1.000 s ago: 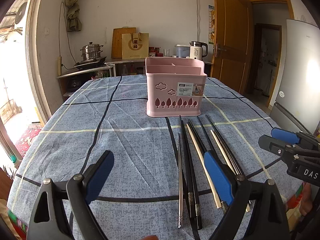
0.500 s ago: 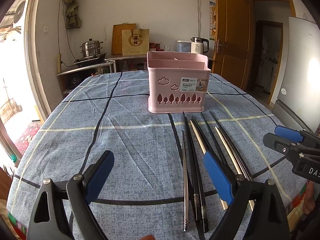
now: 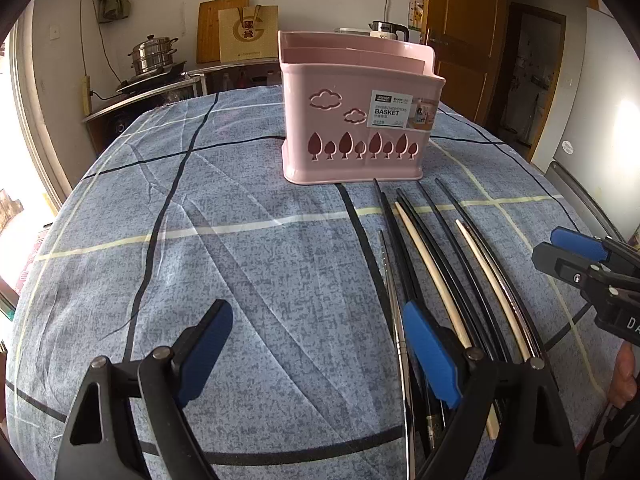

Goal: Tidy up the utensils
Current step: 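Close the right tool on a black chopstick while the left tool grasps a thin chopstick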

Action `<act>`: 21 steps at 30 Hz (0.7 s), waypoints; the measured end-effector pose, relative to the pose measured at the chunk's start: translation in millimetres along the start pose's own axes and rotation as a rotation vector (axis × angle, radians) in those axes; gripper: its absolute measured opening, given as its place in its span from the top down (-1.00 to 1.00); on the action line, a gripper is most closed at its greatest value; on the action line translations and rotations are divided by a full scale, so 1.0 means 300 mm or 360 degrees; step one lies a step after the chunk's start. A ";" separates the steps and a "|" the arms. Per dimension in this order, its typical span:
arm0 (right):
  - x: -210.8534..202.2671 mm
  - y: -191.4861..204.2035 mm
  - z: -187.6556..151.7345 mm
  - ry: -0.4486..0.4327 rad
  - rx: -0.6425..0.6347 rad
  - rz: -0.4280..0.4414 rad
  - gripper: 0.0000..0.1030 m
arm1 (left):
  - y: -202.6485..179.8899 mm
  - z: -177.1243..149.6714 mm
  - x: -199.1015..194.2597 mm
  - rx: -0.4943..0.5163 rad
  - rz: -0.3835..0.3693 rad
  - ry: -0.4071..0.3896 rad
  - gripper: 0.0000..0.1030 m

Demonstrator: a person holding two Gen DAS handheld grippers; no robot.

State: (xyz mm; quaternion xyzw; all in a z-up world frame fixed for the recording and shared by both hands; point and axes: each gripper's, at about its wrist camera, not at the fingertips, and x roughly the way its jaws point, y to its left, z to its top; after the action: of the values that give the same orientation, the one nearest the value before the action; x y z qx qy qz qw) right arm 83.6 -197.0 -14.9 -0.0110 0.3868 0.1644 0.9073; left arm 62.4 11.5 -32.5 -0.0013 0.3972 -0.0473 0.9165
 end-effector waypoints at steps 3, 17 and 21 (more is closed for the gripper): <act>0.035 -0.004 0.011 0.0038 -0.0006 -0.0016 0.04 | -0.007 0.004 0.016 0.0014 -0.0039 0.0038 -0.69; 0.127 0.001 0.020 0.0178 -0.0021 -0.0054 0.17 | -0.024 0.012 0.081 0.0036 0.0002 0.0144 -0.65; 0.128 0.009 0.023 0.0179 -0.0037 -0.0073 0.17 | -0.023 0.016 0.086 0.0031 0.0019 0.0147 -0.65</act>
State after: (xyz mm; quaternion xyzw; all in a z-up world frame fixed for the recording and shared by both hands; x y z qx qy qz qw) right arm 112.5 -182.4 -36.9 -0.0395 0.4350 0.1471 0.8875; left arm 82.7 2.2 -47.8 0.0121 0.4387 -0.0455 0.8974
